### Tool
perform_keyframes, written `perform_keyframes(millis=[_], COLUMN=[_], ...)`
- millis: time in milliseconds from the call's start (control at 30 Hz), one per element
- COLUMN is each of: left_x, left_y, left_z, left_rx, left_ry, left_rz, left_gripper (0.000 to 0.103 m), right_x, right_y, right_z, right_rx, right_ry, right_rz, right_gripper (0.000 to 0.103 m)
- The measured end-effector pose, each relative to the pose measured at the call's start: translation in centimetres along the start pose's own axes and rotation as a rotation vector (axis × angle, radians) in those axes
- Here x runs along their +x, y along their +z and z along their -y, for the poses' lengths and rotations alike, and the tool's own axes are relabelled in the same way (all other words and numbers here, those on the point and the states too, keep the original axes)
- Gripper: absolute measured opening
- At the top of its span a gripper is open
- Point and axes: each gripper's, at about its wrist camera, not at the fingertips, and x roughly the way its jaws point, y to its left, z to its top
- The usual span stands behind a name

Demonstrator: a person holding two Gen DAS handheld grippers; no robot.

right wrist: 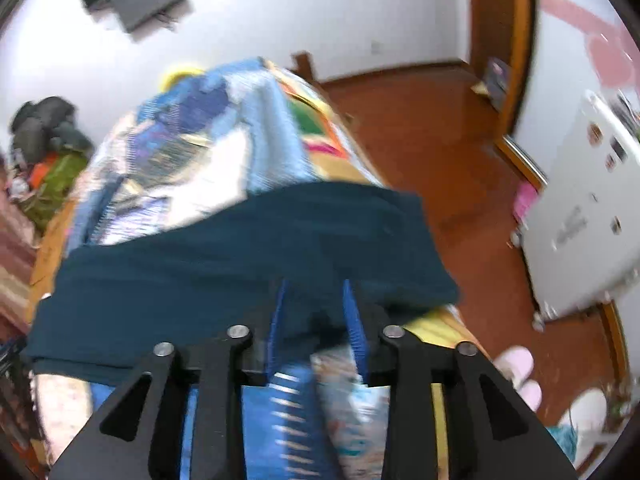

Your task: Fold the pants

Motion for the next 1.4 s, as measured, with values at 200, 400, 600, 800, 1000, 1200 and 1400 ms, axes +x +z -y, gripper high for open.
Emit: perform_keyframes(millis=[200,400,600,800,1000,1200,1400], left_x=[0.0,2.8,7.4,12.6,17.1,18.8,17.8], left_y=[2.5,4.4,5.3,5.2,5.0,4.1,3.7], left_z=[-6.4,-12.8,-18.2,-21.1,-21.2,-20.6,-21.0], left_rx=[-0.087,-0.18,-0.274,-0.334,-0.372,-0.388,-0.409], left_ry=[0.071,0.077,0.051,0.002,-0.116,-0.231,-0.197], left_rz=[0.037,-0.014,-0.116,-0.23,-0.348,-0.389,-0.311], left_gripper=[0.101,0.101,0.101,0.099,0.08,0.077,0.038], right_x=[0.3,3.5,7.9,12.7,18.2,22.3,23.1], right_y=[3.0,4.1,4.2,3.9,4.0,1.7,0.3], right_z=[-9.3,-19.1,-26.9,-33.7,-39.1,-42.6,-43.5], right_rx=[-0.187,-0.349,-0.47,-0.597,-0.646,-0.749,-0.79], right_ry=[0.15,0.32,0.428,0.459,0.501,0.476,0.494], right_rz=[0.059,0.007,-0.1,-0.195,-0.305,-0.421,-0.399], right_gripper=[0.046,0.049,0.049,0.049,0.049,0.049,0.047])
